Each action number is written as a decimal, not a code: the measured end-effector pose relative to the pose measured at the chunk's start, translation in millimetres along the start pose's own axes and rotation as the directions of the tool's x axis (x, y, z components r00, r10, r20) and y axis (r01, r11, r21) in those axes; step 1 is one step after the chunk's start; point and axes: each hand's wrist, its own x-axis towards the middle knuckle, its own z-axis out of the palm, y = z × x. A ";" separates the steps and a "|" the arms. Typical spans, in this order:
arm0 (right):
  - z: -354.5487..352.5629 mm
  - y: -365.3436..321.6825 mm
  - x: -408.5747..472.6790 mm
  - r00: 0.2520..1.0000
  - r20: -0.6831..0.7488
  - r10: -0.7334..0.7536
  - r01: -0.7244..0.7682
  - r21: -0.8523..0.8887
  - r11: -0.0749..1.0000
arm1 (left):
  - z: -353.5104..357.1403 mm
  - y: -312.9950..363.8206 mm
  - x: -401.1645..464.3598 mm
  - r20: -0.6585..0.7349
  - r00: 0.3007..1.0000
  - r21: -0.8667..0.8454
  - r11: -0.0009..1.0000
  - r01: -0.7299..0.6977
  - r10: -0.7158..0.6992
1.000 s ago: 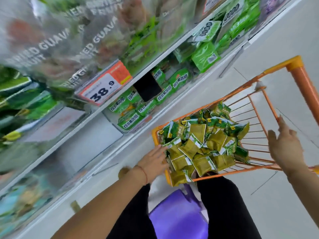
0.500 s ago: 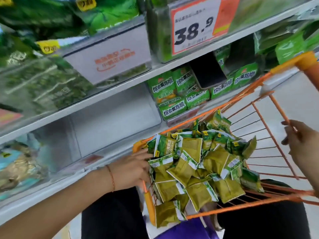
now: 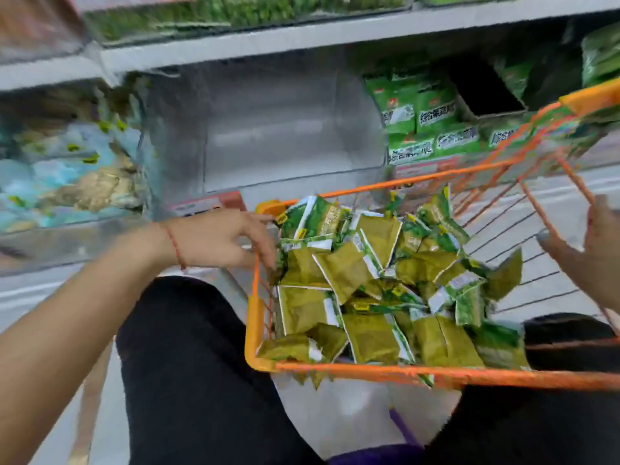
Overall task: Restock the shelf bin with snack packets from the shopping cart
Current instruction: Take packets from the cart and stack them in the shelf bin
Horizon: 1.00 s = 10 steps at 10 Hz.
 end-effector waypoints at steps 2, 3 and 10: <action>-26.3 -149.6 -81.4 0.960 -0.198 -0.198 0.176 -0.123 0.977 | 13.4 3.8 -35.5 -0.242 0.930 -0.023 0.960 0.279 -0.276; -27.0 -195.0 -103.8 0.879 -0.056 -0.473 0.464 -0.128 0.877 | 16.5 2.3 -52.4 -0.305 0.892 0.031 0.932 0.361 -0.335; -25.2 -284.4 -78.6 0.687 0.248 -0.683 0.557 0.423 0.714 | 53.9 24.3 -54.2 -0.416 0.874 0.058 0.951 0.302 -0.252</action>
